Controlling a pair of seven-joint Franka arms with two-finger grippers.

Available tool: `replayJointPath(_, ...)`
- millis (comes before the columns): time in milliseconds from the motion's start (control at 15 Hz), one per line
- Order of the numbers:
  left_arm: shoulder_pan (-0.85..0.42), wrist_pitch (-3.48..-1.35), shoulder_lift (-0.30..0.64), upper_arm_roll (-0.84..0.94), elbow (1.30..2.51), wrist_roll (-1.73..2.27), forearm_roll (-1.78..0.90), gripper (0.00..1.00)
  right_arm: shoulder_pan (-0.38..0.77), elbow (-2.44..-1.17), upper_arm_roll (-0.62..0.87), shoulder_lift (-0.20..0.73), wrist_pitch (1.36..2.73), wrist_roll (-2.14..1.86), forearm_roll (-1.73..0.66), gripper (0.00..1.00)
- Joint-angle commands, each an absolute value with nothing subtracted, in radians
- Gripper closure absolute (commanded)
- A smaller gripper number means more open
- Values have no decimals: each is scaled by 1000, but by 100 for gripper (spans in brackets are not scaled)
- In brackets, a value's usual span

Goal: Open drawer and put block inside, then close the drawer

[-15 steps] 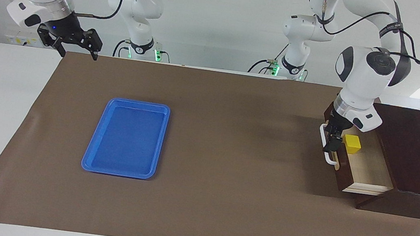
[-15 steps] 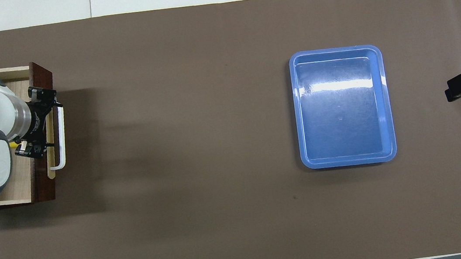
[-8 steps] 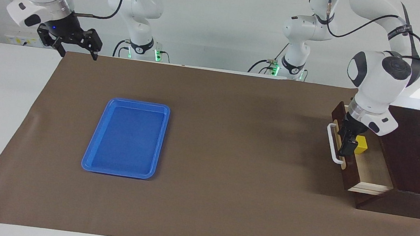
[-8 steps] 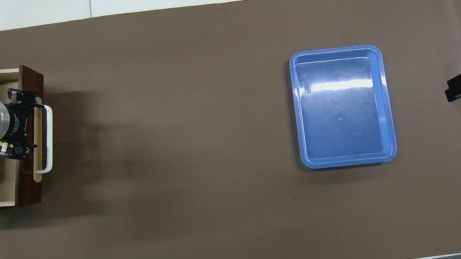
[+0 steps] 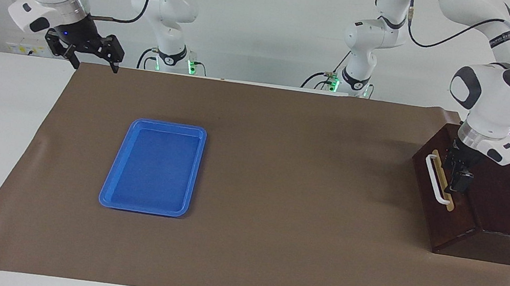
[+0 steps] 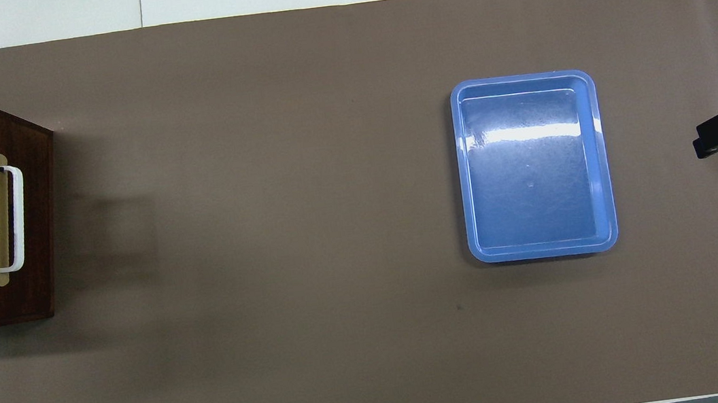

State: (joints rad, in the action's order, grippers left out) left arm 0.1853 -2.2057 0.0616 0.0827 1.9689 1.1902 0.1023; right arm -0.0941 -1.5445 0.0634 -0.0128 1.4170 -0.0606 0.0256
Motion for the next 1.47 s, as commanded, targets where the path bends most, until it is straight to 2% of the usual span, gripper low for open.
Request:
replayJointPath(0,204,-2218,77,87,1953,1177,121,0,-107,-1551,67,-23,1428,-84,18,0)
replayJointPath(800,216,-2165,66,89,1936,1177,121,0,-109,-1552,67,-23,1427,-83,18,0)
replayJointPath(1400,104,-1956,-67,100,1902,1060,112,0,-109,-1551,67,-23,1427,-83,17,0)
